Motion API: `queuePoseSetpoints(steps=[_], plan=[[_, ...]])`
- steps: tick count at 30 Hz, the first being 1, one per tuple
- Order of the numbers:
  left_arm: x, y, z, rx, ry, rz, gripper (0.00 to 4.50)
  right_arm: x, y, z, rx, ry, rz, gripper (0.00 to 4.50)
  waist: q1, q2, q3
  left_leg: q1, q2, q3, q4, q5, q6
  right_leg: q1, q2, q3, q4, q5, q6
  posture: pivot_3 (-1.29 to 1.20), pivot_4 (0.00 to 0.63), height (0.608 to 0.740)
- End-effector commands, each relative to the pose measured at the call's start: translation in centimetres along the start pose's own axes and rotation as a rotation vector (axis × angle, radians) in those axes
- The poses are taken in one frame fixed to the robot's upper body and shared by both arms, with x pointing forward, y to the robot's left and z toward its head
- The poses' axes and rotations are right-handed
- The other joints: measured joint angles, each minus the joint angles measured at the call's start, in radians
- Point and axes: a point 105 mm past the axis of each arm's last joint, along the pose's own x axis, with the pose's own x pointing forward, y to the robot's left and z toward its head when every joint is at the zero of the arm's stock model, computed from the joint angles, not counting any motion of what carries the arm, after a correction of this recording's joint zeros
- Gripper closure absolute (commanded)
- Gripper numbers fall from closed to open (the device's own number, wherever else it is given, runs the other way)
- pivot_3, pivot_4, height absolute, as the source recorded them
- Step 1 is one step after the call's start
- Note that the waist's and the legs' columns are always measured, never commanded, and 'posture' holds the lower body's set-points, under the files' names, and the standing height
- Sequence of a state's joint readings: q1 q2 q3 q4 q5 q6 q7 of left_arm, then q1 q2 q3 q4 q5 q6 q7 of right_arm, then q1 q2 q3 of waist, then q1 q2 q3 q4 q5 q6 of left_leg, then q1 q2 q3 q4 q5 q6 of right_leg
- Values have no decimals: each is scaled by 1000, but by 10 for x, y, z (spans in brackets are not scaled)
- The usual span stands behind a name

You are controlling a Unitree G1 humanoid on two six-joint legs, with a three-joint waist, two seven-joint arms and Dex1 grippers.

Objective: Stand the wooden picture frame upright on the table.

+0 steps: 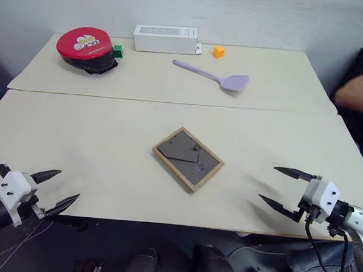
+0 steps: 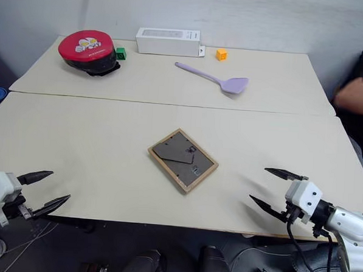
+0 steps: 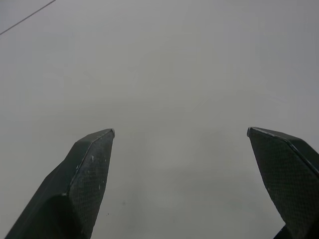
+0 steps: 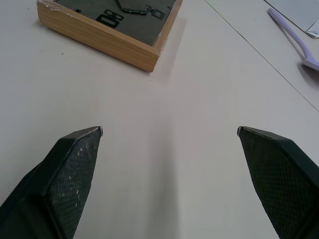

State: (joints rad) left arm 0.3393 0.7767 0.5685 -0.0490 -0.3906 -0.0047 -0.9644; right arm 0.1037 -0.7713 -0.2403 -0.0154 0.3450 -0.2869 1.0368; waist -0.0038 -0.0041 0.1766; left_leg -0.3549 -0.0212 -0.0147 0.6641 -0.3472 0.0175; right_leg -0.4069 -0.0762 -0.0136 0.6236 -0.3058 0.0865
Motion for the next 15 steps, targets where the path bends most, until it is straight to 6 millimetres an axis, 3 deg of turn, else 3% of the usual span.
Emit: queuePoseSetpoints(steps=[1,5,7,13,15], plan=[[3,2,14,15,-37,-7,0,8,-9,16,-2,-61,-20,26,1,0,0,0,0,0,0,0,0,0,0,0,0,0,0,0,150,740],[22,-14,33,-67,-69,-111,0,25,-22,30,70,-102,-4,26,0,0,0,0,0,0,0,0,0,0,0,0,1,0,0,0,150,740],[34,-26,38,-69,-68,-154,0,34,-25,31,62,-85,26,399,1,0,0,0,0,0,0,1,-2,0,0,0,1,0,0,0,150,740],[107,-65,53,-72,-104,-198,1533,82,-40,18,4,2,65,2307,3,0,0,0,-1,0,1,3,-4,0,0,0,1,0,0,0,150,740],[121,-75,60,-71,-128,-228,2189,91,-42,15,-13,-1,66,3021,2,0,0,-2,-2,0,2,4,-6,-2,0,-1,3,0,1,0,150,740]])
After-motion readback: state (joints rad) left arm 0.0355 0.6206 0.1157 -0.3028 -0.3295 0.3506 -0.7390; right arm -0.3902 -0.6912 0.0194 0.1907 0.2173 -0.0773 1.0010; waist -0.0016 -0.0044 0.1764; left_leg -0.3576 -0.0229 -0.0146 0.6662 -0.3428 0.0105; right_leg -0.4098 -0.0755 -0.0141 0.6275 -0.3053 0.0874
